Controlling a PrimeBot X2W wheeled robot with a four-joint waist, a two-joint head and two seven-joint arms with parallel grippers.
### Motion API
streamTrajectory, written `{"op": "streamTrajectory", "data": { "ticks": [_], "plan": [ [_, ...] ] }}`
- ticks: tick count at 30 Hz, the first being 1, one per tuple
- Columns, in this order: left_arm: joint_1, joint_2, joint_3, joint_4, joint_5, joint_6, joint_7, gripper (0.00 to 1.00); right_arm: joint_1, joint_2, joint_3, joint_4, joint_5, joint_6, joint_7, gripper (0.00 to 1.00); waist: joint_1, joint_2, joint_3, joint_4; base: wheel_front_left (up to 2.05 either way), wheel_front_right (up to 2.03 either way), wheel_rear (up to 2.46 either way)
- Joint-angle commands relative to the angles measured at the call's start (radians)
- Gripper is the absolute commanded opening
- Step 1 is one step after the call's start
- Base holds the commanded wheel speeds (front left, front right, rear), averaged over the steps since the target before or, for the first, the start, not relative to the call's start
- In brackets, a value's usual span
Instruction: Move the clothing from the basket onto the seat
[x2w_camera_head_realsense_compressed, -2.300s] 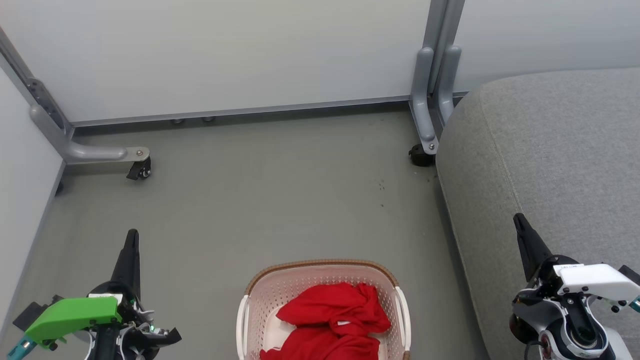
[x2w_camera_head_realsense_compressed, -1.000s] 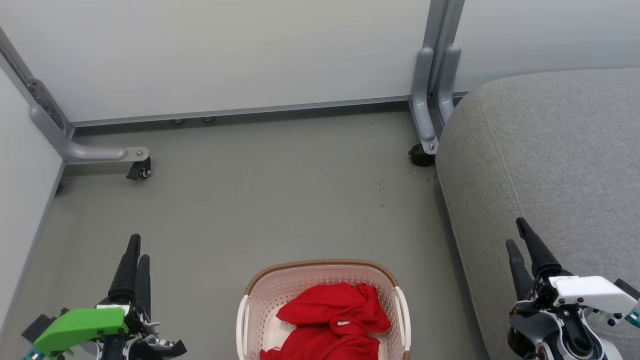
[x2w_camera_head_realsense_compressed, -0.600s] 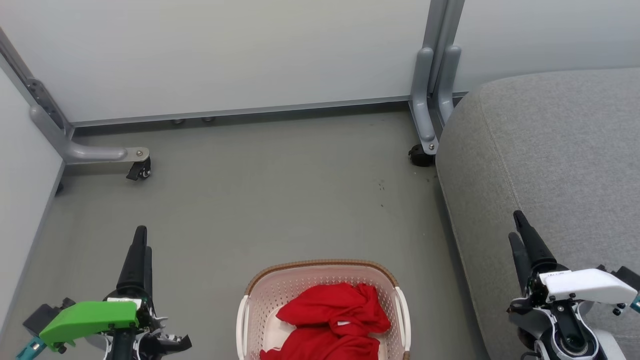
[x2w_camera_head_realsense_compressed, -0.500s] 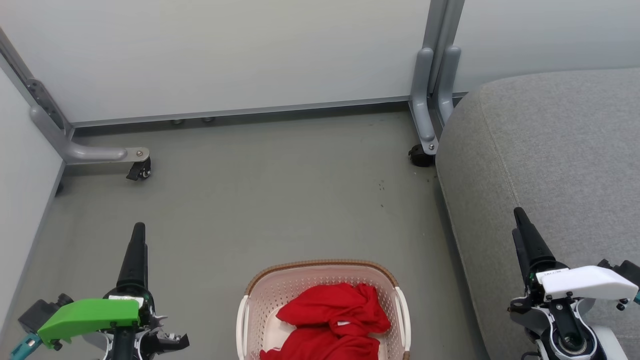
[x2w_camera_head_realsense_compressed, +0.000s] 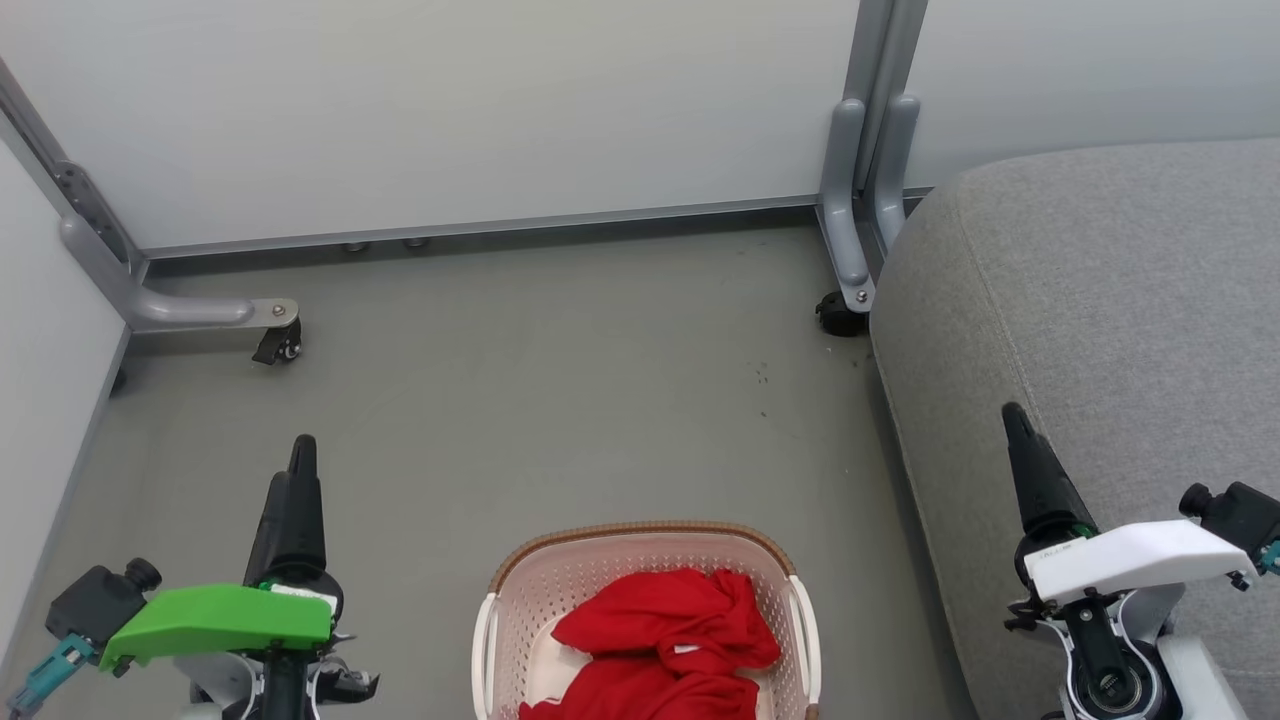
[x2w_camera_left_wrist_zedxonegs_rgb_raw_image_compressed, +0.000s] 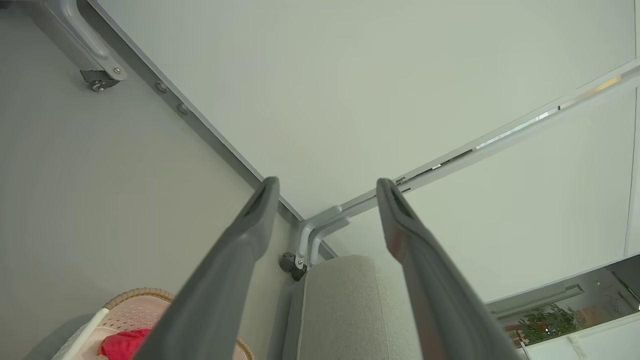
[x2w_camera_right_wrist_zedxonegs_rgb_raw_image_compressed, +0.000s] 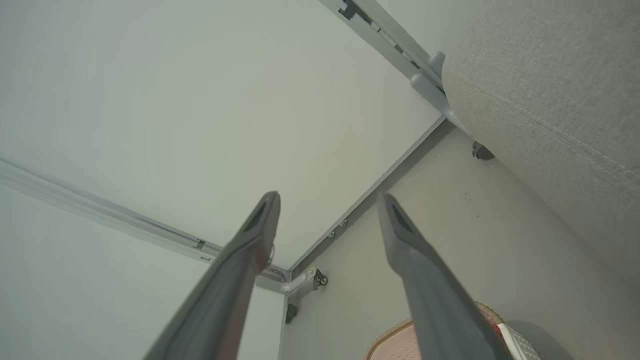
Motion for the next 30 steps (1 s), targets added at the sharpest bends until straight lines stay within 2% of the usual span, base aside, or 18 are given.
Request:
{"op": "streamTrajectory", "data": {
  "ticks": [1,14,30],
  "plan": [
    [-0.010,0.009,-0.005,-0.014,0.042,0.000,-0.010,1.00,-0.006,-0.014,0.008,-0.021,-0.044,0.001,-0.012,1.00,-0.0001,0.0000,0.000,0.000,0.00,0.00,0.00],
    [0.000,0.009,-0.027,0.001,0.267,0.000,-0.056,1.00,0.000,-0.024,0.046,-0.027,-0.257,0.001,-0.058,1.00,-0.0001,0.0000,-0.005,-0.001,0.00,0.00,0.00],
    [0.006,0.006,-0.035,0.029,0.478,0.001,-0.103,1.00,0.005,-0.027,0.077,-0.006,-0.461,0.001,-0.105,1.00,-0.0001,0.0000,-0.008,-0.003,0.00,0.00,0.00]
  ]
}}
